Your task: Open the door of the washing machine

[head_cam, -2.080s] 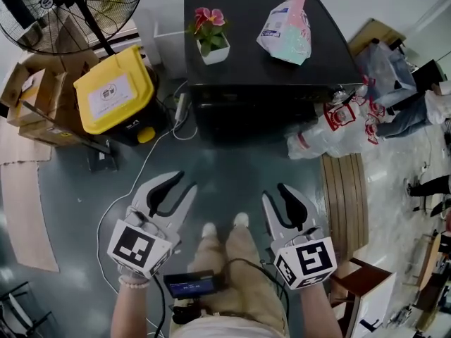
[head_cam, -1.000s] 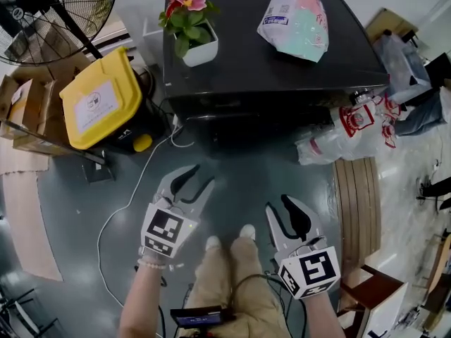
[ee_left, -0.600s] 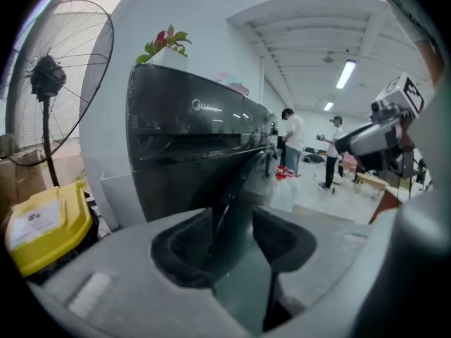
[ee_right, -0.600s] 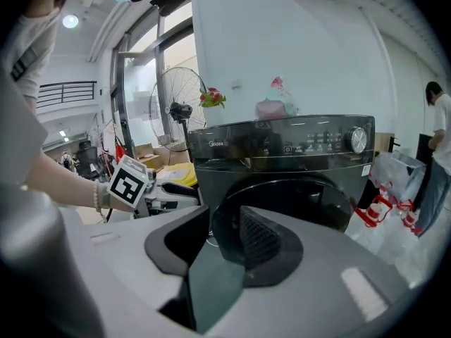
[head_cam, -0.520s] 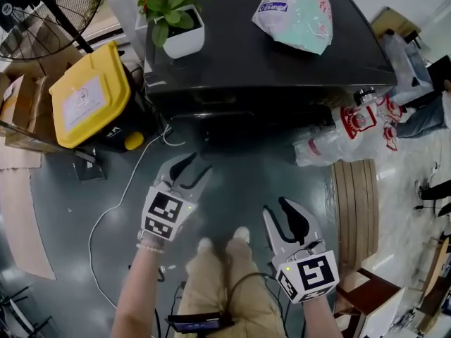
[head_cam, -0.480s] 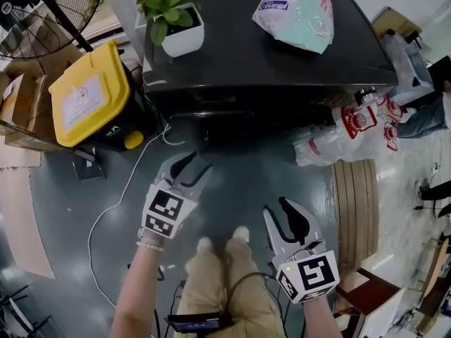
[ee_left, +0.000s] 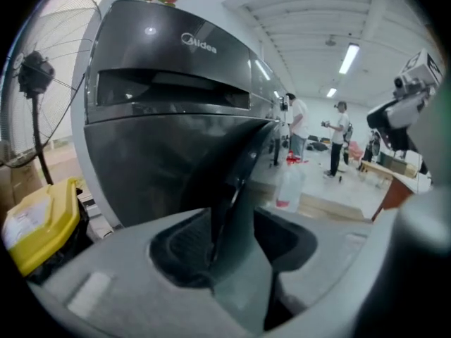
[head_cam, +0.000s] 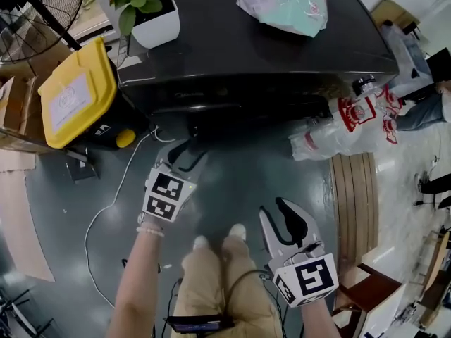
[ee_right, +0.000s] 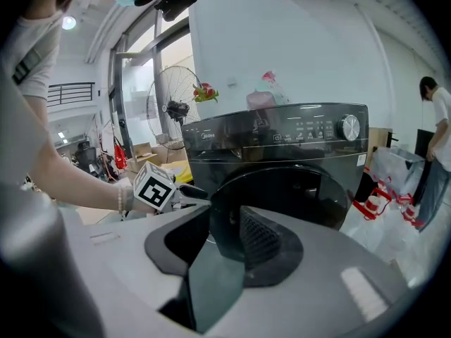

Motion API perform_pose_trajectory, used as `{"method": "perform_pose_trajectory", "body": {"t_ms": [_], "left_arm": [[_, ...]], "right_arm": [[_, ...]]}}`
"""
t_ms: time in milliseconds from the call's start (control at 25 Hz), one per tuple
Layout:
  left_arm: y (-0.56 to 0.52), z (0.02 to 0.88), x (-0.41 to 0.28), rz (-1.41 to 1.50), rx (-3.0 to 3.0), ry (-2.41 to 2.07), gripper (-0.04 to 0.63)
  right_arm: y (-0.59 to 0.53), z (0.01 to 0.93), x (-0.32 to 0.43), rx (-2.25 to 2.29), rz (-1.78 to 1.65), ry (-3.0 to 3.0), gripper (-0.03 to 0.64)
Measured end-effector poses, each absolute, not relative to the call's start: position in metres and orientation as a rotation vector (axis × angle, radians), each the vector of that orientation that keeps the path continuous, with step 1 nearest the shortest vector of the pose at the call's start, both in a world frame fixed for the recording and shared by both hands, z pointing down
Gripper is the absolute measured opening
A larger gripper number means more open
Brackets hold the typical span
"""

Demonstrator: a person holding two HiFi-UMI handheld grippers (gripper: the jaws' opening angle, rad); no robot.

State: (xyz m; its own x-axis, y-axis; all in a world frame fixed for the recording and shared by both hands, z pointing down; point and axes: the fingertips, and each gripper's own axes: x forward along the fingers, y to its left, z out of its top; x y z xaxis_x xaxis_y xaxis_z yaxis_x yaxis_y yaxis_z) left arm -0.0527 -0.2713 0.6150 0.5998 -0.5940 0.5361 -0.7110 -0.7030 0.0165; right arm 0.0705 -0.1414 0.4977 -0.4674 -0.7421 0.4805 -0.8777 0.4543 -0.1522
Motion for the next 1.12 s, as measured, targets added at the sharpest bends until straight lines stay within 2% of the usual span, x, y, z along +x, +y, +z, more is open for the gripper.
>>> {"method": "perform_pose_trajectory", "body": {"t_ms": [120, 400, 1120], "left_arm": [[-0.276, 0.621, -0.051, 0.764, 2.597, -1.09, 0.173], [-0.281, 0.627, -0.043, 0.788, 2.589, -1.076, 0.11], [-0.274, 0.627, -0.041, 0.829, 2.592, -1.076, 0.086]], "right_arm": [[-0.14, 0.501, 0.071, 1.376, 0.554, -2.366, 0.12], [-0.133, 0.504, 0.078, 1.398, 0.563, -2.35, 0.12], [-0.123, 0.496, 0.075, 1.386, 0.578, -2.344, 0.12]]}}
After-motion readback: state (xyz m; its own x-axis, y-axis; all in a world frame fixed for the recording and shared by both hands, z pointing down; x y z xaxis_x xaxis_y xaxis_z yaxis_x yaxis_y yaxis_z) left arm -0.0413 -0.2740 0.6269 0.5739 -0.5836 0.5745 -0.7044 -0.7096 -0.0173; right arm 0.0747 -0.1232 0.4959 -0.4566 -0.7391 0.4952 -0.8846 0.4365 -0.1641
